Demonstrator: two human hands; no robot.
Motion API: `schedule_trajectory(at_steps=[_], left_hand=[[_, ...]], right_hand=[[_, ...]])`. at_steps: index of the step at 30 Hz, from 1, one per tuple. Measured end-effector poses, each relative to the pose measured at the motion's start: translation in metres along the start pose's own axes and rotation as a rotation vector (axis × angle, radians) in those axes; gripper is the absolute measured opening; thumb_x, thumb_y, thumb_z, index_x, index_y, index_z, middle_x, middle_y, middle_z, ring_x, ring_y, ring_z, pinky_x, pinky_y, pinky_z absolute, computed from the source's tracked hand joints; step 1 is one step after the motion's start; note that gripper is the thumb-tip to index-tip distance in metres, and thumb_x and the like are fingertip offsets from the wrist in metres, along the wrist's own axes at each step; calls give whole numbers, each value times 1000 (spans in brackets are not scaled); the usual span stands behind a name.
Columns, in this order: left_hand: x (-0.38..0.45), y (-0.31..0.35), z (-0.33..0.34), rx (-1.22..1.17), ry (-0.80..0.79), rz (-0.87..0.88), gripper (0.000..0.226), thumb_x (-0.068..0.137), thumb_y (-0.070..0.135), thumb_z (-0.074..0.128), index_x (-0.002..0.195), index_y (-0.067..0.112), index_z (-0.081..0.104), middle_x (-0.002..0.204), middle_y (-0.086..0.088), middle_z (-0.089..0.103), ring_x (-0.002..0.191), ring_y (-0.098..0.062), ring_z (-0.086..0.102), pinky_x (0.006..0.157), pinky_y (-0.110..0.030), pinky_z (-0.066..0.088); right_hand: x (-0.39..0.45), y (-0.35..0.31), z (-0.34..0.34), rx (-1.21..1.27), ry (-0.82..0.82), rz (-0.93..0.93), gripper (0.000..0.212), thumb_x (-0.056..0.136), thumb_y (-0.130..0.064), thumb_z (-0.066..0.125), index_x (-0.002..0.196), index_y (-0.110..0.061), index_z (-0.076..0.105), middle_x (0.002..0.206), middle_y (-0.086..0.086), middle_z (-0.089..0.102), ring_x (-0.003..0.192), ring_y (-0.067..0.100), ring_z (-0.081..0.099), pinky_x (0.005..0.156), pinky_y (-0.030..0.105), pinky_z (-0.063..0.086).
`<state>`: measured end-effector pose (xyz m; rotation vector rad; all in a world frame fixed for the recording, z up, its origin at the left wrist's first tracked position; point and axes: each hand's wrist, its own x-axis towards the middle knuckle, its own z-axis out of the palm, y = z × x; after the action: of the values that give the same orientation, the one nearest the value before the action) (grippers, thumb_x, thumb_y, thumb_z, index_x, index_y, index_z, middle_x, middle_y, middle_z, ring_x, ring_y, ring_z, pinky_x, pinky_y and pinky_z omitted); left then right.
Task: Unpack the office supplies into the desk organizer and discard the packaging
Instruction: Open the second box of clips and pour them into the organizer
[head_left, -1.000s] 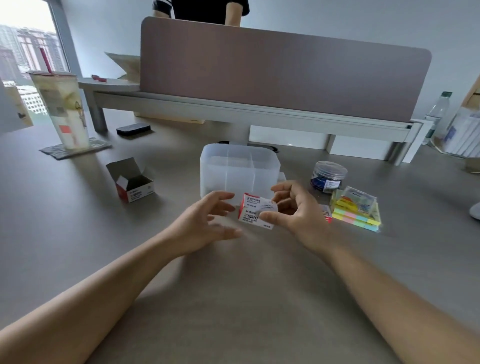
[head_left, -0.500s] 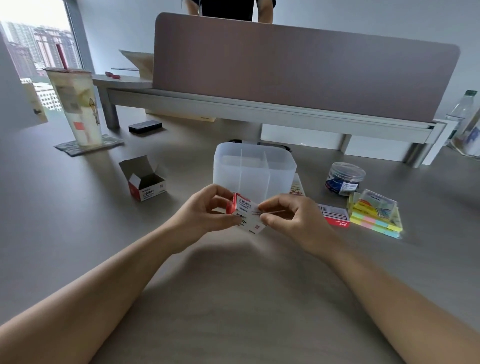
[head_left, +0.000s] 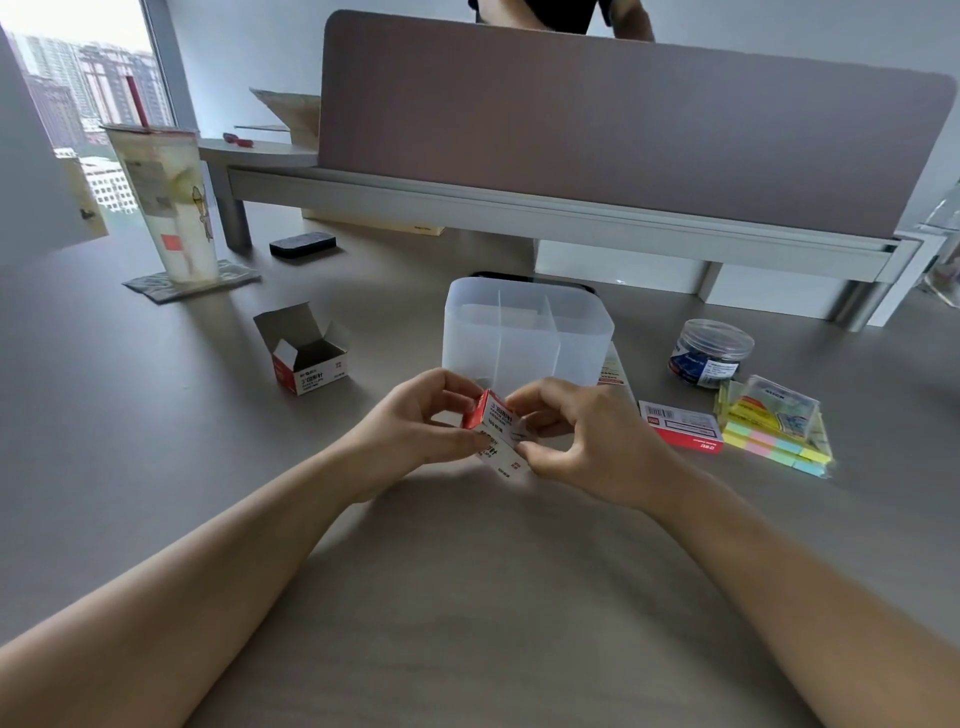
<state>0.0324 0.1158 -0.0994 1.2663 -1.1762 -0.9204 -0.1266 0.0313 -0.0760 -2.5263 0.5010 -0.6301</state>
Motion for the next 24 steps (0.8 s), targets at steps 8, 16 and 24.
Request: schedule_trajectory(at_steps=[8, 16, 24], left_hand=[[4, 2, 3, 154, 19, 45, 46, 68, -11, 66, 91, 26, 53, 89, -1, 59, 77, -14, 61, 66, -16, 54], [2, 3, -6, 130, -18, 11, 44, 68, -15, 64, 88, 24, 55, 91, 0, 60, 67, -1, 67, 62, -15, 55], [1, 5, -8, -131, -6, -67, 38, 72, -19, 54, 87, 15, 56, 88, -7, 57, 78, -15, 64, 63, -18, 57]], right_hand=[[3, -2, 5, -99, 4, -46, 31, 83, -12, 57, 113, -12, 53, 113, 10, 65, 100, 16, 63, 79, 22, 54], [9, 5, 8, 150, 7, 33, 24, 81, -2, 55, 93, -22, 53, 93, -2, 61, 87, 8, 61, 69, 8, 51], [13, 6, 8, 438, 226, 63, 27, 89, -6, 44, 79, -31, 40, 88, -11, 57, 75, 7, 63, 69, 28, 54]])
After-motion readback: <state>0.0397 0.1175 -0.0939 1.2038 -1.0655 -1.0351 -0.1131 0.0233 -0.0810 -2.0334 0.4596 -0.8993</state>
